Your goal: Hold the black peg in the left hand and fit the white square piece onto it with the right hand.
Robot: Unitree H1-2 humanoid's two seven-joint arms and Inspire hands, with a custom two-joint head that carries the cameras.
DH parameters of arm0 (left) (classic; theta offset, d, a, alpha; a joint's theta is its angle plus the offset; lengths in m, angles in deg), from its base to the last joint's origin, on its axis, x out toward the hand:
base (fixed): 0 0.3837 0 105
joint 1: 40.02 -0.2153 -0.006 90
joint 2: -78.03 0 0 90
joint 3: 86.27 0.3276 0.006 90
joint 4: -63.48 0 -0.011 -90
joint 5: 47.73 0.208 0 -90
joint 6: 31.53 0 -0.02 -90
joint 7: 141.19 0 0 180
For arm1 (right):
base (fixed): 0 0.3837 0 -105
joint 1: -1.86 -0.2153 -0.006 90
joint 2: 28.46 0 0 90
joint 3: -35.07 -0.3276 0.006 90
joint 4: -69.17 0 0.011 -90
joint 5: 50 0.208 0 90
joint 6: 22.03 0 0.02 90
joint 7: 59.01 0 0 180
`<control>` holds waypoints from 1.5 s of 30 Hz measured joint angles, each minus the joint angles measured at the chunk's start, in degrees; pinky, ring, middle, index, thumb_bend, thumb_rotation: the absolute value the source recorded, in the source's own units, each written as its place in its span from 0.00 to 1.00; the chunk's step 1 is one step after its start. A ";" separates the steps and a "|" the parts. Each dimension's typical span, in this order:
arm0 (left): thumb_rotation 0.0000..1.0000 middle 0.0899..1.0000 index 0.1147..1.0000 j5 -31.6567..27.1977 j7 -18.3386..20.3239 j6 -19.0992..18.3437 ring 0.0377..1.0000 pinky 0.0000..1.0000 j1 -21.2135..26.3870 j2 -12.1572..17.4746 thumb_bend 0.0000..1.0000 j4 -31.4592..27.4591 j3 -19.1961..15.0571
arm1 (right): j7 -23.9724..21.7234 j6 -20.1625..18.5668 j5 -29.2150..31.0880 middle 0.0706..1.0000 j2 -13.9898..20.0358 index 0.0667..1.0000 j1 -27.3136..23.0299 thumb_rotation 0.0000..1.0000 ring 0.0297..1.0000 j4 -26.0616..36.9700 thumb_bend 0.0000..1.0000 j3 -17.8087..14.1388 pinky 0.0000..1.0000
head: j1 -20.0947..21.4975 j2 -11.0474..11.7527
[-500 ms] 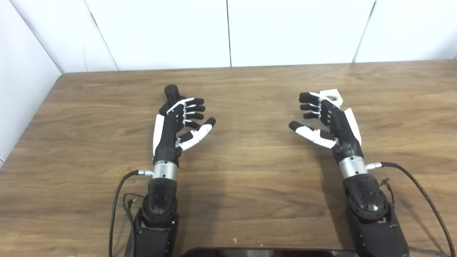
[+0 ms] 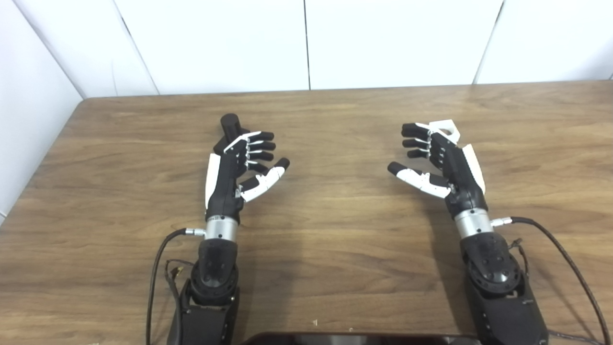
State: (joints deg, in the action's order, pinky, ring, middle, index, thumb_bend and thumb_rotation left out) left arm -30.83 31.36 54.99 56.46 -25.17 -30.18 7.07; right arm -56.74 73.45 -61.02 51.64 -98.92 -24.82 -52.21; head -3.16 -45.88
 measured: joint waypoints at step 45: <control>0.56 0.99 0.74 40.69 -7.58 -23.03 1.00 1.00 11.51 9.63 0.74 10.26 1.99 | -0.10 -0.03 0.44 0.75 1.09 0.72 -0.70 0.29 0.68 -0.87 0.66 -0.59 0.61 | -0.79 0.00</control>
State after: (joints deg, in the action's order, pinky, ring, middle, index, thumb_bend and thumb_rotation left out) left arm 9.86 23.78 31.96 67.96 -15.54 -19.93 9.06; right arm -56.84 73.43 -60.58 52.73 -99.62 -25.69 -52.80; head -3.96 -45.88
